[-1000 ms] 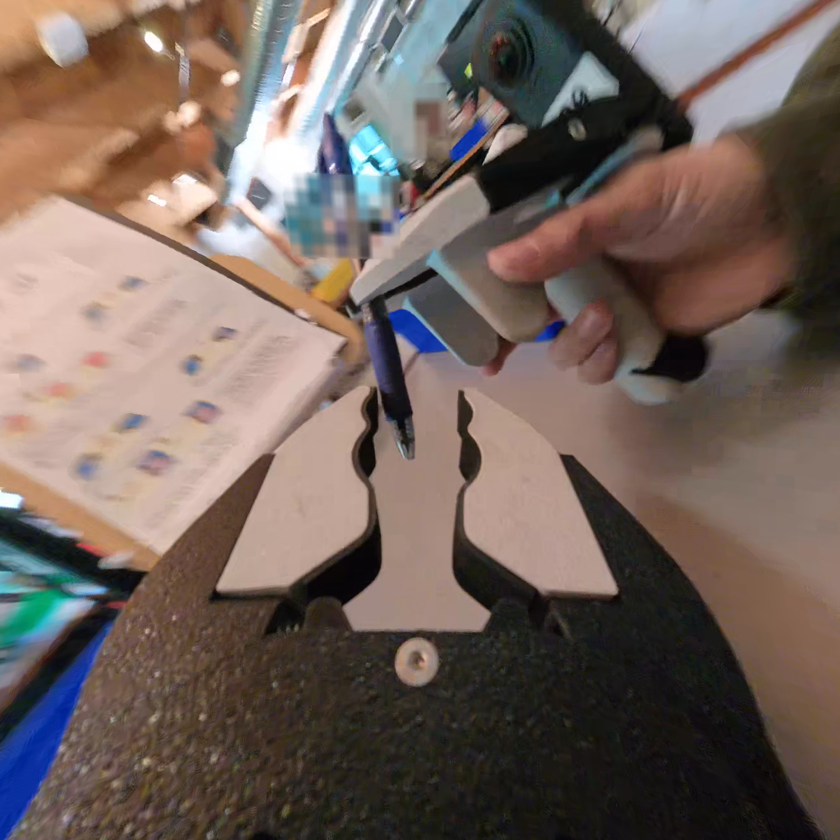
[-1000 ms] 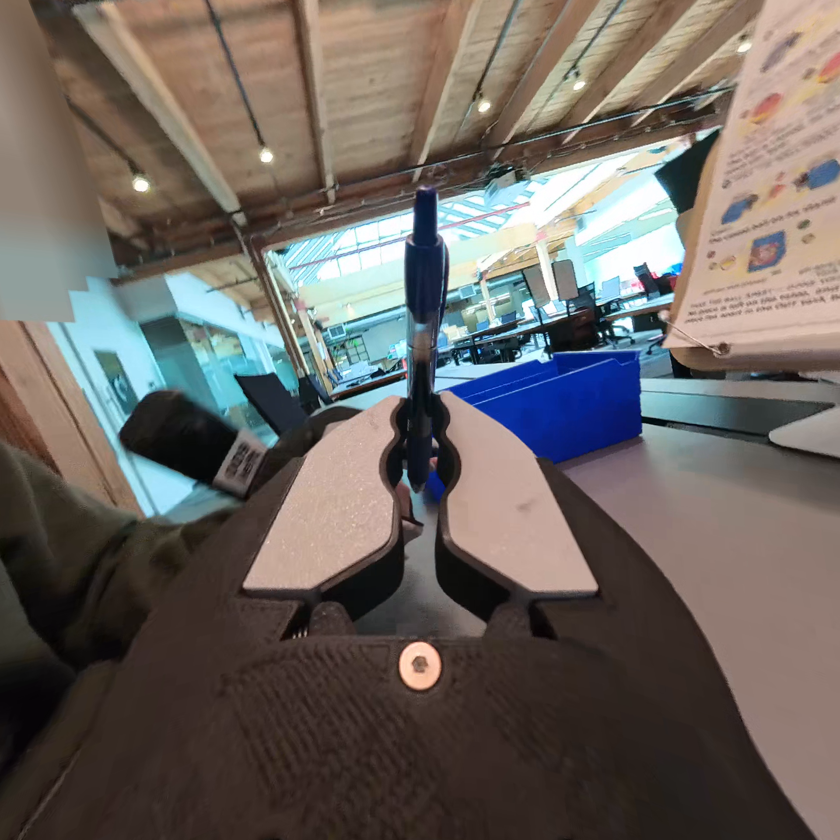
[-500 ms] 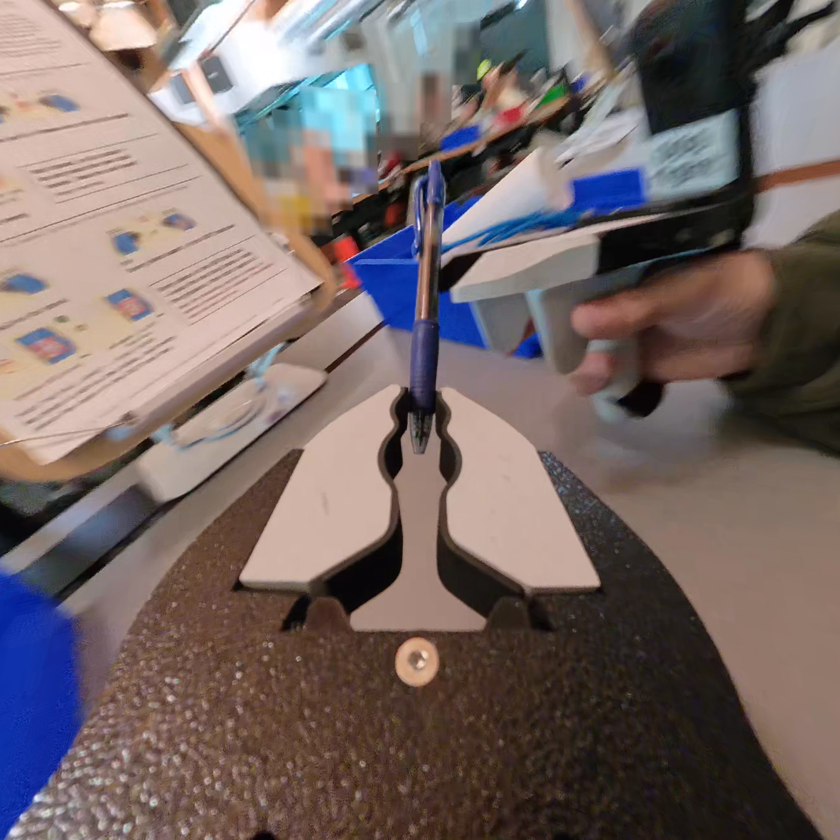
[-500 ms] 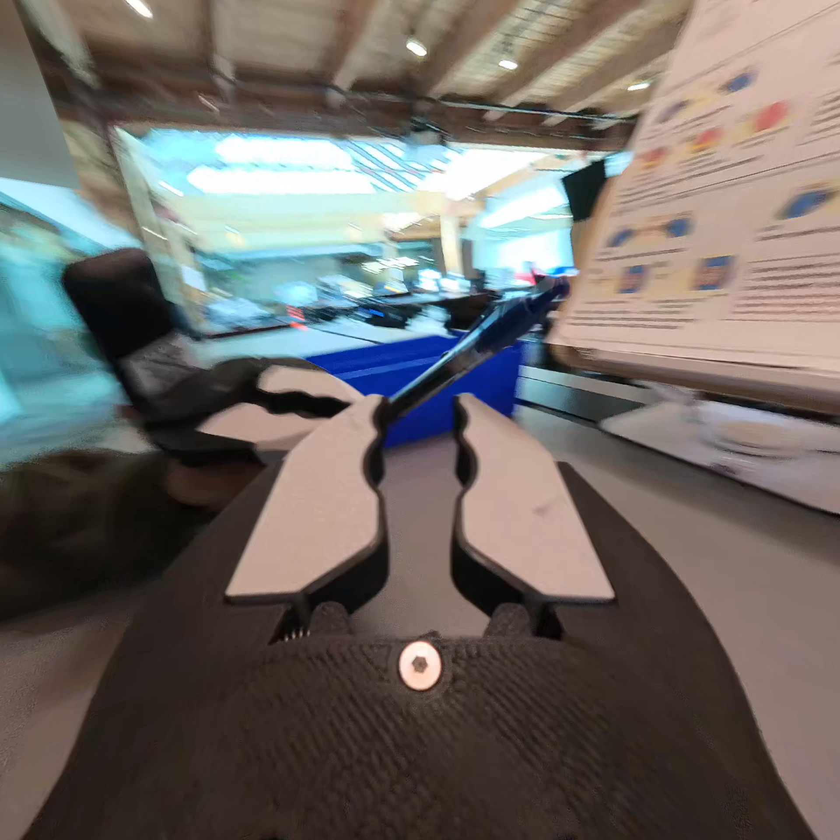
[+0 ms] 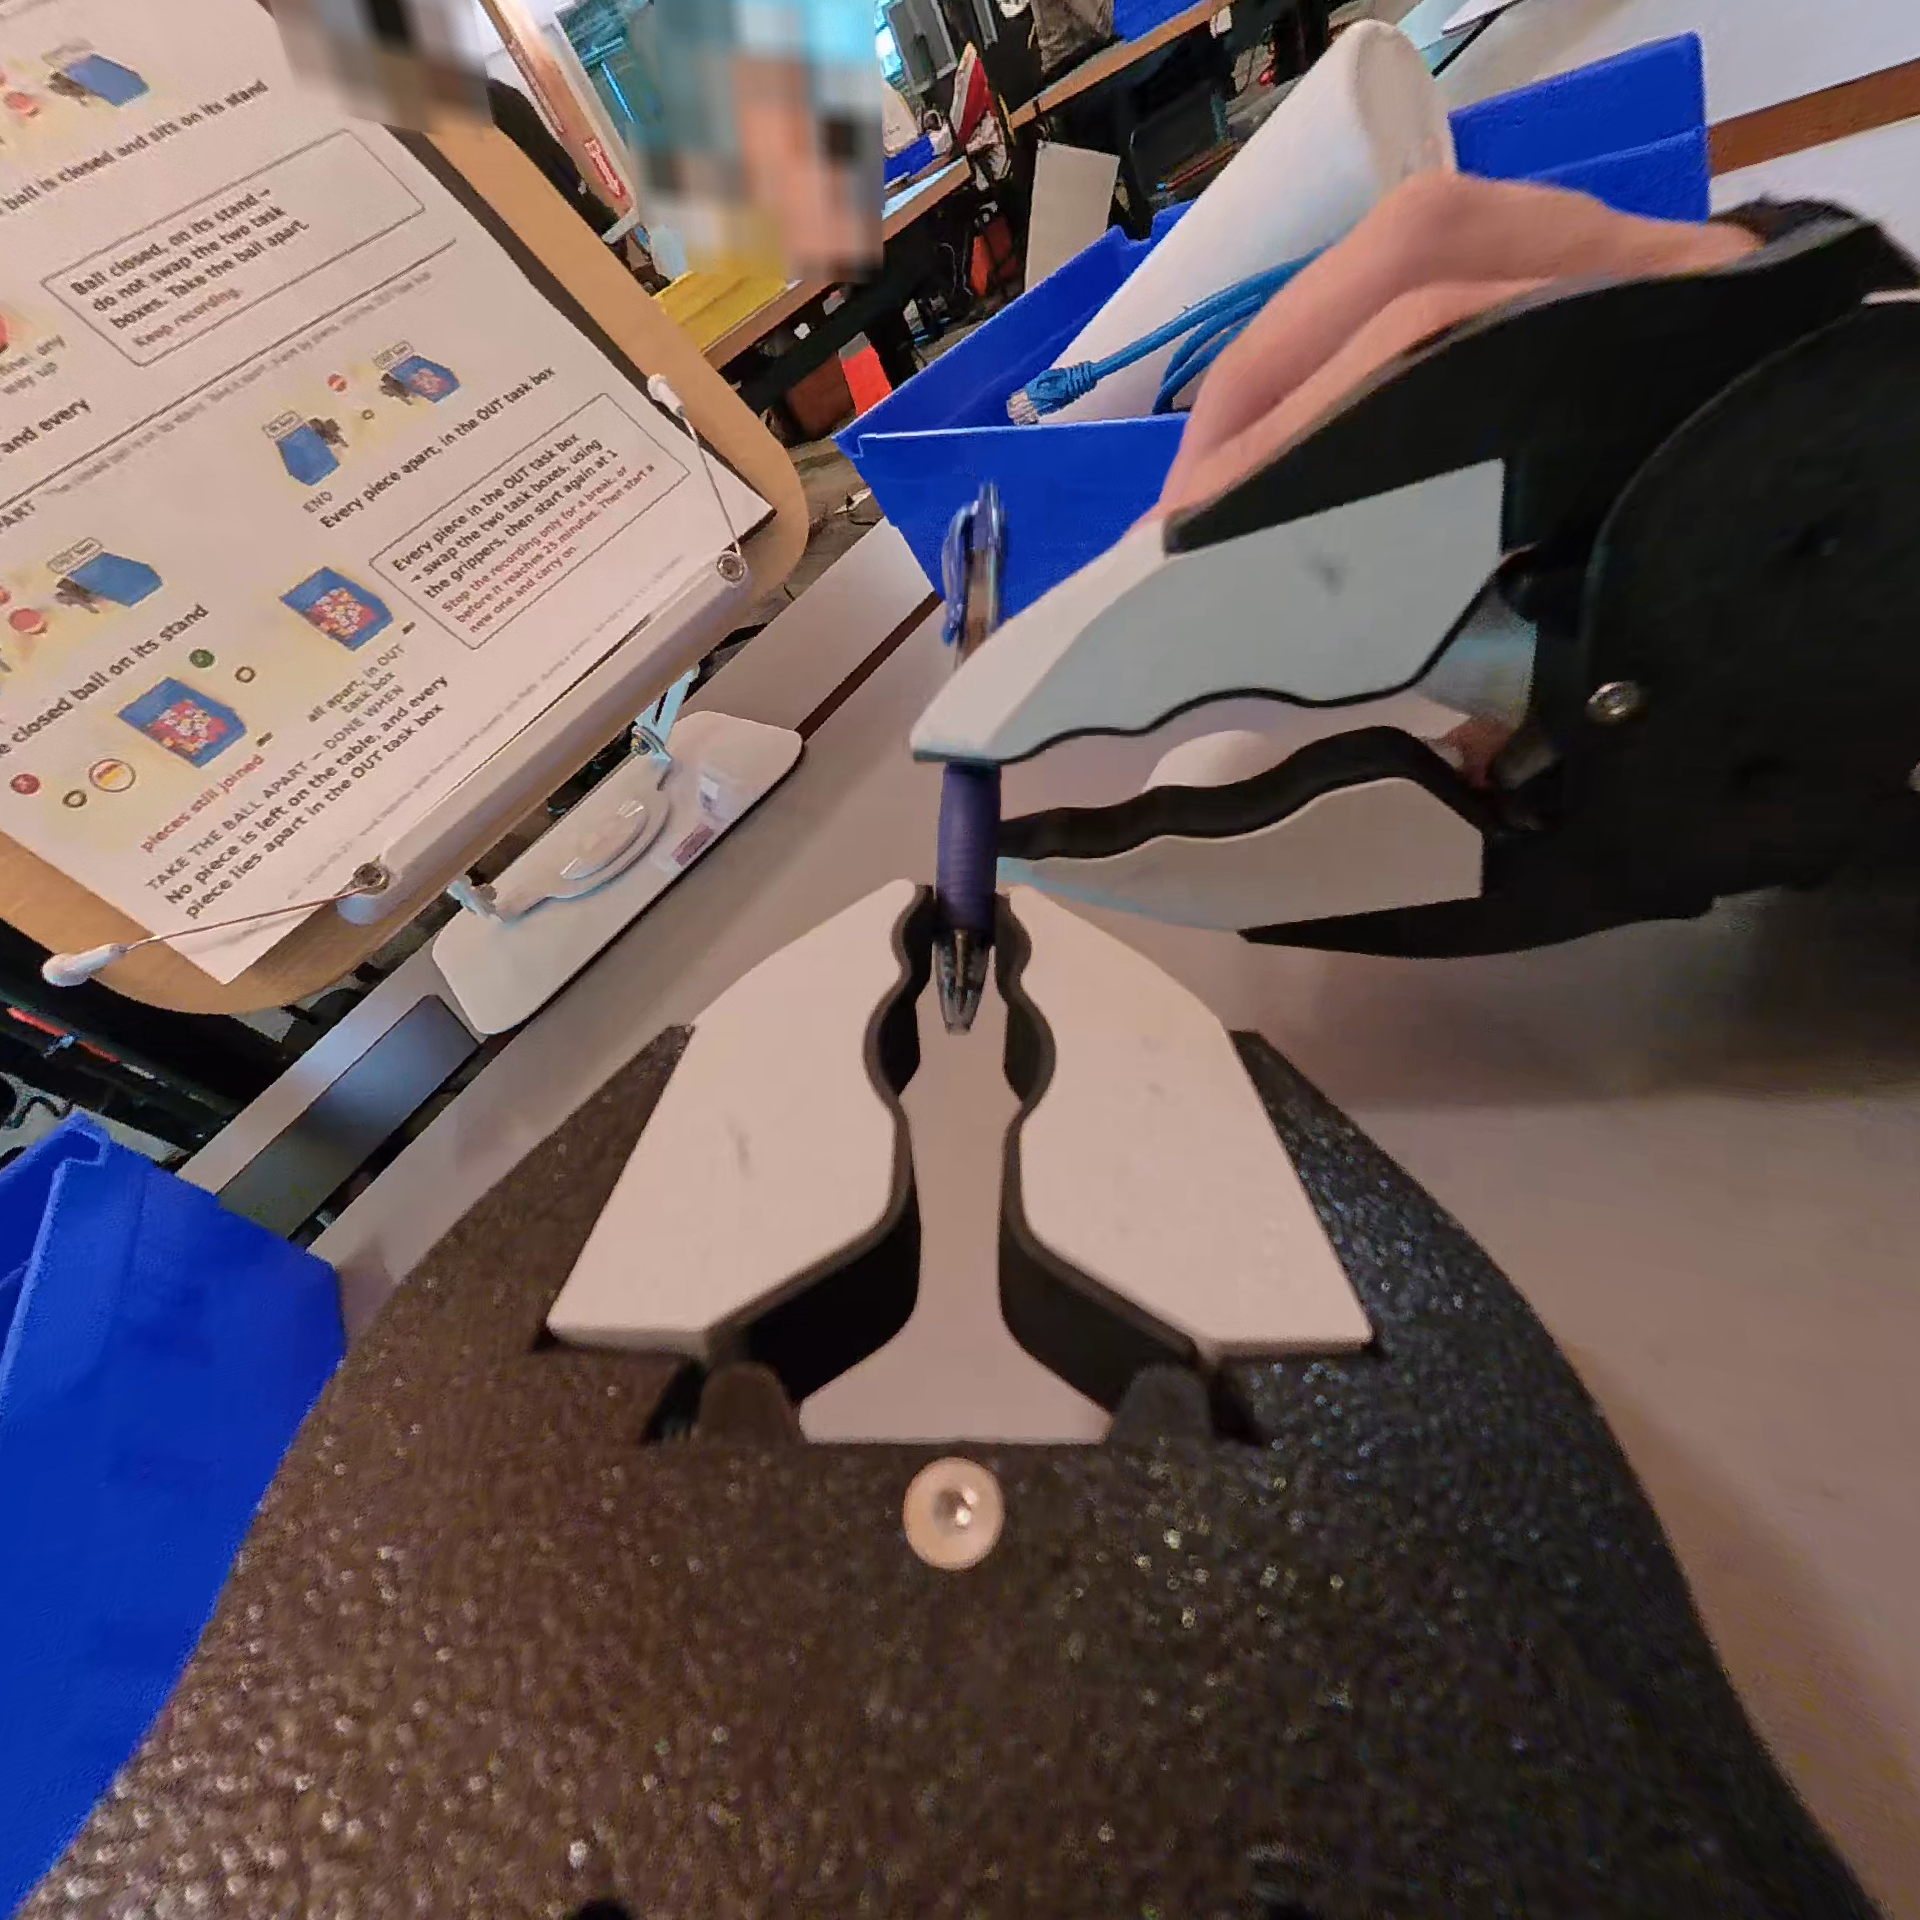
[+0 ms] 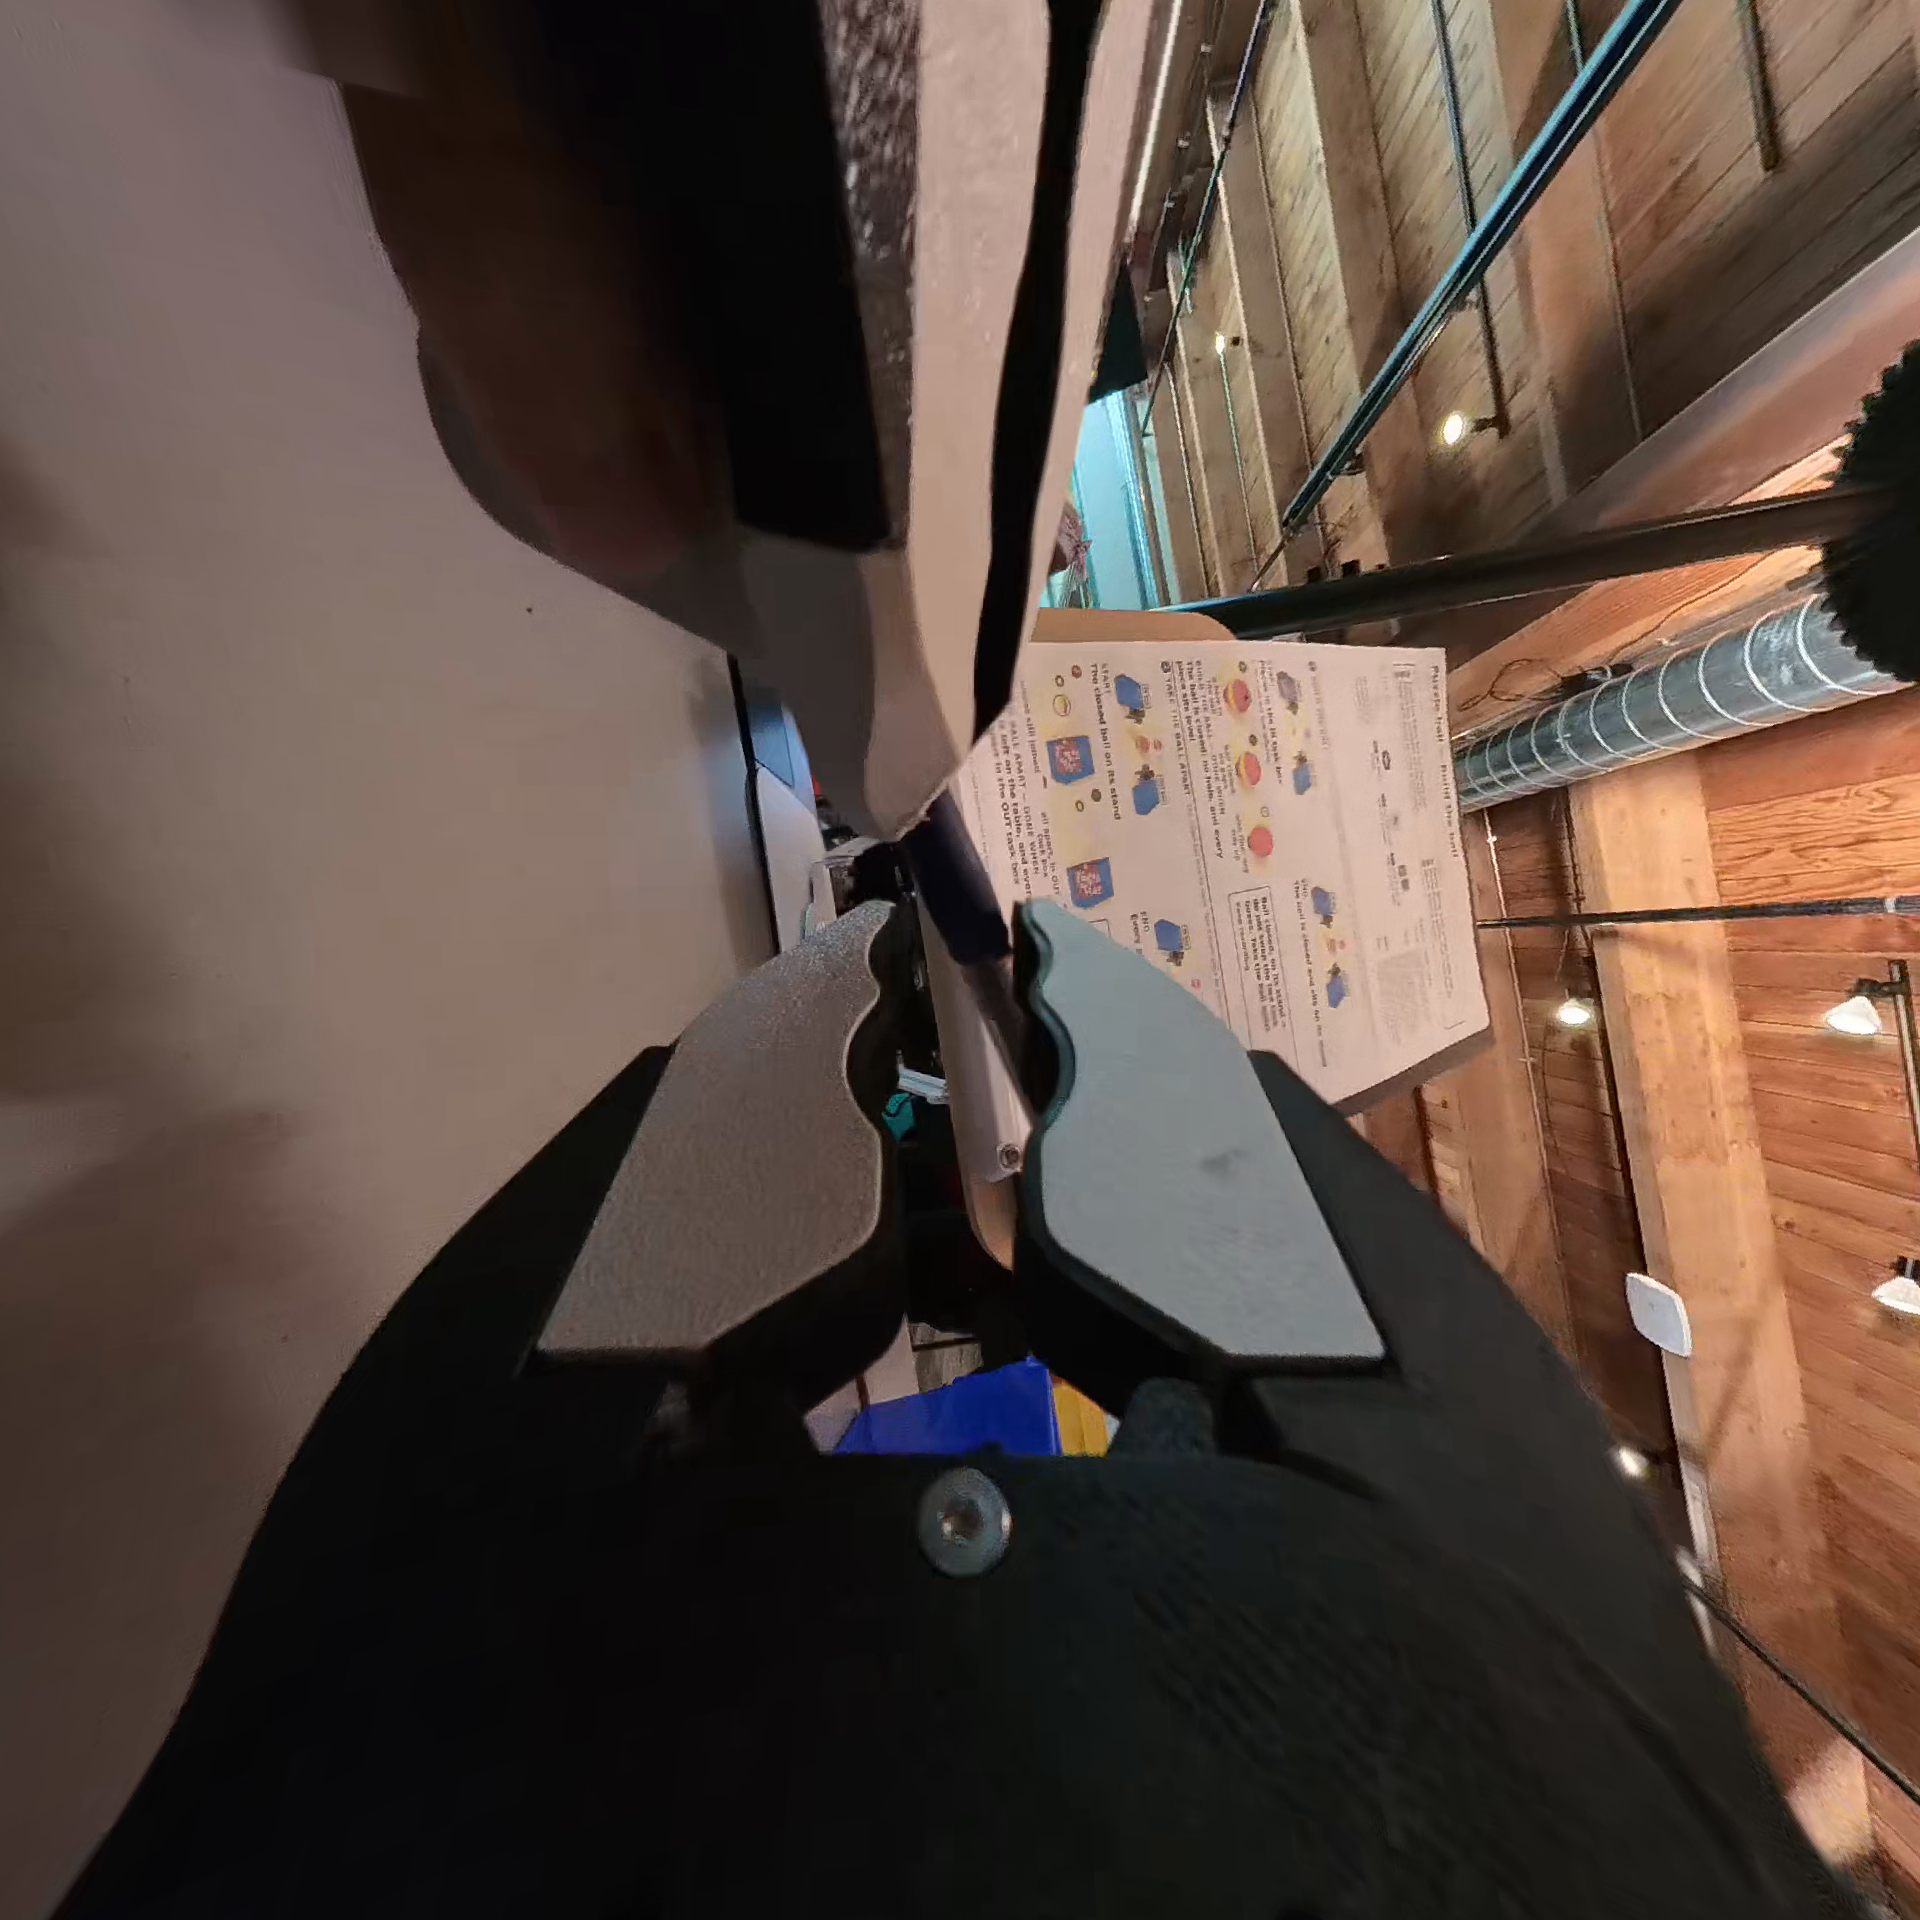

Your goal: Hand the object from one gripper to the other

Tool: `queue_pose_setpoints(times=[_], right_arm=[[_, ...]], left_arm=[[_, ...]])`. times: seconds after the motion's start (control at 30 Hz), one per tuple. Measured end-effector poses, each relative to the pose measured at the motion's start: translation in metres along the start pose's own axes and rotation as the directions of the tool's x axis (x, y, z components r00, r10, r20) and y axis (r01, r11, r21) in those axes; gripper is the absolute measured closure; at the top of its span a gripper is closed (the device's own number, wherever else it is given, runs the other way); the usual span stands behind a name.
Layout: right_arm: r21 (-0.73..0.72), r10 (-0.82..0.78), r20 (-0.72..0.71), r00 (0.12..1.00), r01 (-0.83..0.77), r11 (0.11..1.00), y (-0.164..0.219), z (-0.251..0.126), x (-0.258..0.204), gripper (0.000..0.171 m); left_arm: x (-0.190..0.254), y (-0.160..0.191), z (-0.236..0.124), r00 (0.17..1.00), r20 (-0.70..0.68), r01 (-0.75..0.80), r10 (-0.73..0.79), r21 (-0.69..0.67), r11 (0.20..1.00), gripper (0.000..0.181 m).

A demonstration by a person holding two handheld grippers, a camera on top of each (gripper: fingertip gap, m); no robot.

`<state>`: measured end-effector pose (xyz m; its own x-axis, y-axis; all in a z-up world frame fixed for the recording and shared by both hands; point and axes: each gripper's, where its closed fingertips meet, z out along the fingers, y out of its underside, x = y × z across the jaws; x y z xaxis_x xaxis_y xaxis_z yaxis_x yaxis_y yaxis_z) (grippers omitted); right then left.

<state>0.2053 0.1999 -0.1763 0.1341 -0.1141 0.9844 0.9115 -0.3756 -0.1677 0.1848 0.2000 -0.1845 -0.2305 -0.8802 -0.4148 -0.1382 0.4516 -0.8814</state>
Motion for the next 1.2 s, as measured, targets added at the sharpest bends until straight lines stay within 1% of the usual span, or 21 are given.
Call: queue_pose_setpoints(times=[0.07,0.2,0.27,0.33,0.4,0.43,0.5,0.57,0.63,0.67,0.7,0.73,0.77,0.87,0.93,1.03,1.07,1.1,1.13,1.17,1.2], right_arm=[[0.000,0.017,0.005,1.000,-0.017,1.000,0.002,0.000,-0.001,0.159],[0.014,0.130,0.032,0.991,-0.130,0.991,0.002,-0.001,0.001,0.160],[0.023,0.297,0.047,0.954,-0.299,0.954,0.002,-0.001,0.004,0.160],[0.060,0.514,0.062,0.855,-0.518,0.854,0.004,-0.004,0.014,0.160],[0.130,0.692,0.099,0.715,-0.699,0.703,0.005,-0.010,0.030,0.160],[0.174,0.768,0.142,0.624,-0.780,0.601,0.004,-0.014,0.038,0.160],[0.259,0.866,0.267,0.422,-0.897,0.358,-0.001,-0.025,0.055,0.160],[0.286,0.857,0.468,0.215,-0.955,0.083,-0.013,-0.038,0.067,0.160],[0.261,0.785,0.619,0.038,-0.952,-0.159,-0.018,-0.047,0.079,0.160],[0.240,0.748,0.663,-0.027,-0.939,-0.247,-0.018,-0.050,0.082,0.160],[0.223,0.724,0.686,-0.070,-0.927,-0.301,-0.017,-0.051,0.084,0.160],[0.211,0.705,0.703,-0.088,-0.922,-0.326,-0.017,-0.052,0.084,0.160],[0.193,0.679,0.728,-0.095,-0.922,-0.335,-0.020,-0.053,0.083,0.160],[0.149,0.638,0.761,-0.113,-0.928,-0.342,-0.028,-0.055,0.079,0.160],[0.136,0.631,0.765,-0.128,-0.926,-0.353,-0.030,-0.054,0.078,0.160],[0.151,0.649,0.750,-0.128,-0.922,-0.356,-0.026,-0.053,0.078,0.160],[0.154,0.685,0.717,-0.129,-0.929,-0.337,-0.021,-0.049,0.076,0.160],[0.164,0.744,0.657,-0.122,-0.940,-0.299,-0.014,-0.042,0.071,0.158],[0.189,0.807,0.584,-0.086,-0.953,-0.238,-0.006,-0.036,0.067,0.152],[0.216,0.872,0.489,-0.028,-0.964,-0.152,0.003,-0.031,0.063,0.137],[0.225,0.921,0.383,0.065,-0.974,-0.025,0.012,-0.025,0.057,0.125]], left_arm=[[0.001,-0.002,0.000,1.000,-0.013,0.010,-0.010,0.012,1.000,0.171],[0.001,-0.010,-0.003,1.000,0.000,0.001,-0.001,0.065,0.998,0.170],[0.001,-0.021,-0.007,1.000,-0.007,0.008,-0.006,0.155,0.988,0.168],[0.001,-0.034,-0.015,0.997,-0.044,0.070,-0.061,0.269,0.961,0.151],[-0.006,-0.042,-0.022,0.991,-0.066,0.135,-0.119,0.353,0.926,0.144],[-0.009,-0.045,-0.025,0.987,-0.079,0.161,-0.142,0.386,0.908,0.144],[-0.012,-0.045,-0.027,0.980,-0.104,0.199,-0.171,0.416,0.887,0.144],[-0.011,-0.037,-0.021,0.978,-0.105,0.208,-0.181,0.371,0.905,0.142],[0.002,-0.032,-0.016,0.976,-0.165,0.191,-0.142,0.334,0.923,0.141],[0.010,-0.031,-0.014,0.970,-0.206,0.191,-0.128,0.324,0.927,0.142],[0.019,-0.031,-0.013,0.960,-0.253,0.196,-0.117,0.317,0.928,0.145],[0.025,-0.031,-0.013,0.951,-0.286,0.205,-0.115,0.312,0.928,0.149],[0.027,-0.032,-0.012,0.950,-0.288,0.212,-0.121,0.311,0.927,0.151],[0.025,-0.030,-0.010,0.957,-0.261,0.203,-0.123,0.307,0.930,0.157],[0.022,-0.029,-0.009,0.971,-0.220,0.167,-0.099,0.316,0.934,0.165],[0.016,-0.032,-0.012,0.987,-0.150,0.100,-0.050,0.346,0.933,0.166],[0.011,-0.031,-0.011,0.993,-0.109,0.075,-0.041,0.332,0.940,0.166],[0.005,-0.027,-0.009,0.999,-0.047,0.032,-0.019,0.297,0.954,0.166],[-0.004,-0.021,-0.007,0.999,0.037,-0.024,0.015,0.245,0.969,0.166],[-0.012,-0.015,-0.005,0.991,0.119,-0.088,0.067,0.185,0.979,0.166],[-0.017,-0.009,-0.004,0.976,0.172,-0.156,0.134,0.124,0.980,0.166]])
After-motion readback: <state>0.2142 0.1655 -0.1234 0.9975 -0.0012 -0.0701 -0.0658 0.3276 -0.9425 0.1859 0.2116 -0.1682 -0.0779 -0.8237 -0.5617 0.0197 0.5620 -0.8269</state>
